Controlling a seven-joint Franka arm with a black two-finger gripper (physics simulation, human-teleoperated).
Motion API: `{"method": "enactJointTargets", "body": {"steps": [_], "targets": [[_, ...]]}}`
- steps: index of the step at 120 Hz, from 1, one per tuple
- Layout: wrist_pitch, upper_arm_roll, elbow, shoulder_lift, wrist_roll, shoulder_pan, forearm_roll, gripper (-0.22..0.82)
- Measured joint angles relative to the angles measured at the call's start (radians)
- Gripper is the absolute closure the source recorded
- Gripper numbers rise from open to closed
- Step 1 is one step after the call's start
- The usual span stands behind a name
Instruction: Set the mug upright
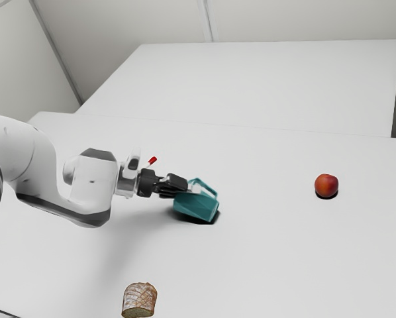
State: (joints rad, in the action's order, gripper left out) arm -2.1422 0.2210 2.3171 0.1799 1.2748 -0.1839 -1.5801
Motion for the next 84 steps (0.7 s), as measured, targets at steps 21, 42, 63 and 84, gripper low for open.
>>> {"method": "enactJointTargets", "body": {"steps": [21,42,63,84], "targets": [[-0.004,-0.013,-0.016,-0.009,0.039,0.0,-0.001,0.72],[-0.019,-0.047,-0.088,-0.054,0.063,0.005,0.018,0.74],[-0.059,-0.113,-0.345,-0.041,-0.033,-0.001,0.449,0.76],[-0.053,-0.125,-0.421,-0.013,-0.208,-0.001,1.043,0.77]]}}
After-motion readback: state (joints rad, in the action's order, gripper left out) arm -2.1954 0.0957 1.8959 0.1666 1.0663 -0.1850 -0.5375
